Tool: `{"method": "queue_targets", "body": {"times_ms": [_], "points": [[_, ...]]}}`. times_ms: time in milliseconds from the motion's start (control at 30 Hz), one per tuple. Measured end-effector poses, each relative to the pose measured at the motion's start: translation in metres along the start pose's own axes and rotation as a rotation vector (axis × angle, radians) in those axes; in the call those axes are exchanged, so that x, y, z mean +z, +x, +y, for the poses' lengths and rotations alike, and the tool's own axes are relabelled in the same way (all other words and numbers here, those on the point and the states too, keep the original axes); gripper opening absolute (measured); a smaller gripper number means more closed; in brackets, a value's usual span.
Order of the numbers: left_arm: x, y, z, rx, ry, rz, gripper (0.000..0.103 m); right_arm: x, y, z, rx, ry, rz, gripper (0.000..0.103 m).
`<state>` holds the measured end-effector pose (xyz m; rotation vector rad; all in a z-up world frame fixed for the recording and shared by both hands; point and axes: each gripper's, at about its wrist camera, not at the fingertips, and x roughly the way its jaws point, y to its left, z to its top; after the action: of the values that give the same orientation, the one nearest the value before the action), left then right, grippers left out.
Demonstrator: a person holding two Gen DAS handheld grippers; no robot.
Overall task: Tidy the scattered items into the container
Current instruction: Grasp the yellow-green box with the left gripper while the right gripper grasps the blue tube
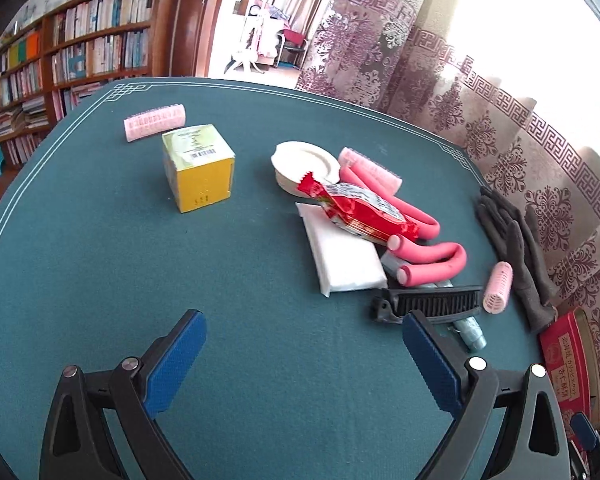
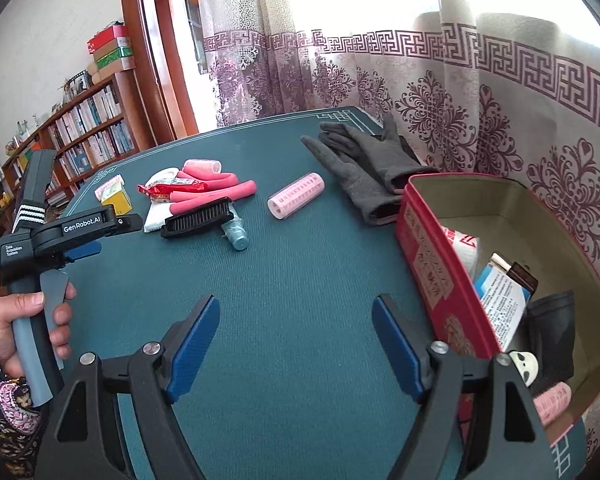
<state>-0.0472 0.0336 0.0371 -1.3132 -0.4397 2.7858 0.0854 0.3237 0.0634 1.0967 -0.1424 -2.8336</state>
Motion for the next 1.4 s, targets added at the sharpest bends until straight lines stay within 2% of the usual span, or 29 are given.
{"method": "queue_targets", "body": {"times_ms": [300, 467, 700, 733, 767, 800, 833, 900, 1200, 1267, 1400], "points": [[0.052, 0.025, 0.052, 0.129, -0.064, -0.045, 0.100, 0.002, 0.032, 0.015, 0.032, -0.007, 0.064, 0.082], [0.074, 0.045, 0.059, 0.161, -0.069, -0.061, 0.100, 0.004, 0.048, 0.012, 0.032, 0.005, 0.089, 0.082], [0.088, 0.066, 0.058, 0.232, -0.031, -0.105, 0.099, 0.011, 0.068, 0.011, 0.038, 0.014, 0.114, 0.082], [0.088, 0.068, 0.058, 0.230, -0.023, -0.105, 0.096, 0.012, 0.071, 0.012, 0.040, 0.012, 0.117, 0.082], [0.089, 0.071, 0.057, 0.224, -0.014, -0.105, 0.088, 0.013, 0.073, 0.014, 0.042, 0.009, 0.119, 0.082], [0.088, 0.075, 0.057, 0.218, -0.005, -0.092, 0.064, 0.015, 0.075, 0.015, 0.045, 0.006, 0.119, 0.082], [0.088, 0.079, 0.058, 0.215, 0.001, -0.072, 0.054, 0.017, 0.076, 0.018, 0.047, 0.001, 0.116, 0.082], [0.087, 0.077, 0.059, 0.213, 0.005, -0.087, 0.045, 0.022, 0.078, 0.023, 0.049, -0.016, 0.105, 0.082], [0.082, 0.063, 0.057, 0.172, 0.022, -0.110, 0.045, 0.044, 0.101, 0.051, 0.064, -0.111, 0.082, 0.081], [0.082, 0.061, 0.059, 0.164, 0.014, -0.112, 0.045, 0.049, 0.111, 0.053, 0.059, -0.104, 0.095, 0.073], [0.083, 0.059, 0.062, 0.156, -0.003, -0.110, 0.045, 0.058, 0.127, 0.056, 0.036, -0.117, 0.112, 0.064]]}}
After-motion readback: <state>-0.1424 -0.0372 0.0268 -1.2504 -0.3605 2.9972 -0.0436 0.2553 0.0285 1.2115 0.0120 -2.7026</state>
